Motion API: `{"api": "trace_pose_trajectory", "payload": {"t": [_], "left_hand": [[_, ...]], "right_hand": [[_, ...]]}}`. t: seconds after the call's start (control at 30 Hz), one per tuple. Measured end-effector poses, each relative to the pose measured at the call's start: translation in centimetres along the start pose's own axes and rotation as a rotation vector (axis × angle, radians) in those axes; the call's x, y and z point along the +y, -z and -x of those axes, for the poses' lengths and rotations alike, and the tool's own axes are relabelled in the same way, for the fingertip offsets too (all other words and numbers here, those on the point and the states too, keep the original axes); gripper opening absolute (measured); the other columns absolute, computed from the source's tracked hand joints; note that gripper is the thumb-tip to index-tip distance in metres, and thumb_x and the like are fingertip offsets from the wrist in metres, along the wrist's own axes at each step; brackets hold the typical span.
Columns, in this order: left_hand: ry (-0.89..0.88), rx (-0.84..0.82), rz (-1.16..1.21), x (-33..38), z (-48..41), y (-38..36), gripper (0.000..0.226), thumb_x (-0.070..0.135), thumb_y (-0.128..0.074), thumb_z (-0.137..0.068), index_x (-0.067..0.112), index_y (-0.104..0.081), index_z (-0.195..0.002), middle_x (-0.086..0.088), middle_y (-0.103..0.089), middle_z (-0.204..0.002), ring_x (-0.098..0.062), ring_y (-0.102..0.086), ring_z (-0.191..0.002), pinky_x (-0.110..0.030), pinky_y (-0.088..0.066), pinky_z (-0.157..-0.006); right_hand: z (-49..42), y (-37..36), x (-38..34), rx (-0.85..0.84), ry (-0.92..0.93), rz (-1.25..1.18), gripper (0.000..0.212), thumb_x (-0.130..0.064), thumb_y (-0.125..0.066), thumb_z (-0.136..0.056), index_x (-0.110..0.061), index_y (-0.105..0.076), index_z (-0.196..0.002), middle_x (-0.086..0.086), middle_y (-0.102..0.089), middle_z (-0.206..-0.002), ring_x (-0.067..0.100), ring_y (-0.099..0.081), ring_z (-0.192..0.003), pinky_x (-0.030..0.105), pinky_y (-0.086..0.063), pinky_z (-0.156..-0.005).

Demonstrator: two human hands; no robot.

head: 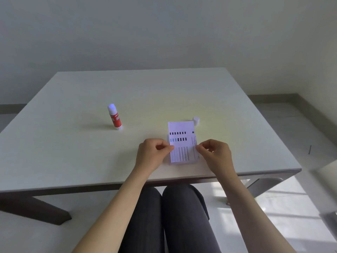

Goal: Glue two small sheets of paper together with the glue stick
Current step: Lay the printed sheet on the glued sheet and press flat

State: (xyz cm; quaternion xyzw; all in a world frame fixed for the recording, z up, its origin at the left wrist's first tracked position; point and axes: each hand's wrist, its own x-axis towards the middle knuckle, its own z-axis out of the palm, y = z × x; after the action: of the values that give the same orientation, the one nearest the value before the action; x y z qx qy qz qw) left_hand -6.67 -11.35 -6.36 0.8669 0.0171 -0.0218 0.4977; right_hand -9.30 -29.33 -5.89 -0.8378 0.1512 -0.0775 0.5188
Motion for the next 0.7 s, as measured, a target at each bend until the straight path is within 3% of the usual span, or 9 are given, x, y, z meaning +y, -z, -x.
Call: {"api": "trace_pose_trajectory", "payload": {"t": [0.1,0.2,0.43,0.7], "left_hand": [[0.002,0.016,-0.038,-0.23,-0.1,-0.04,0.013,0.025,-0.074,-0.075,0.021,-0.07,-0.064,0.01,-0.068,-0.066,-0.007,-0.061,-0.063,-0.02,-0.046,-0.059],[0.029,0.019,-0.026,-0.41,-0.27,0.1,0.013,0.024,-0.075,-0.075,0.024,-0.069,-0.063,0.013,-0.067,-0.065,-0.005,-0.061,-0.063,-0.017,-0.043,-0.057],[0.034,0.01,-0.049,-0.57,-0.26,-0.14,0.014,0.024,-0.075,-0.075,0.024,-0.068,-0.063,0.013,-0.067,-0.065,-0.005,-0.061,-0.063,-0.018,-0.043,-0.056],[0.021,0.019,-0.087,-0.68,-0.45,-0.17,0.015,0.025,-0.075,-0.076,0.023,-0.067,-0.063,0.012,-0.065,-0.064,-0.003,-0.059,-0.061,-0.017,-0.041,-0.054]], "right_hand": [[-0.18,-0.38,0.23,-0.028,-0.006,0.093,0.021,-0.014,-0.066,-0.076,-0.022,-0.06,-0.058,-0.013,-0.057,-0.055,0.005,-0.05,-0.051,0.02,-0.039,-0.056],[-0.2,-0.76,0.18,-0.036,-0.007,0.145,0.015,-0.015,-0.066,-0.076,-0.018,-0.063,-0.062,-0.015,-0.053,-0.05,0.006,-0.048,-0.051,0.03,-0.042,-0.067],[-0.13,-0.71,0.04,-0.037,0.012,0.191,0.01,-0.013,-0.065,-0.076,-0.013,-0.066,-0.066,-0.015,-0.053,-0.052,0.013,-0.05,-0.055,0.038,-0.048,-0.075],[0.03,-0.97,-0.21,-0.033,0.045,0.237,0.015,-0.013,-0.064,-0.078,-0.016,-0.06,-0.064,-0.016,-0.052,-0.057,0.031,-0.059,-0.083,0.048,-0.046,-0.086]]}}
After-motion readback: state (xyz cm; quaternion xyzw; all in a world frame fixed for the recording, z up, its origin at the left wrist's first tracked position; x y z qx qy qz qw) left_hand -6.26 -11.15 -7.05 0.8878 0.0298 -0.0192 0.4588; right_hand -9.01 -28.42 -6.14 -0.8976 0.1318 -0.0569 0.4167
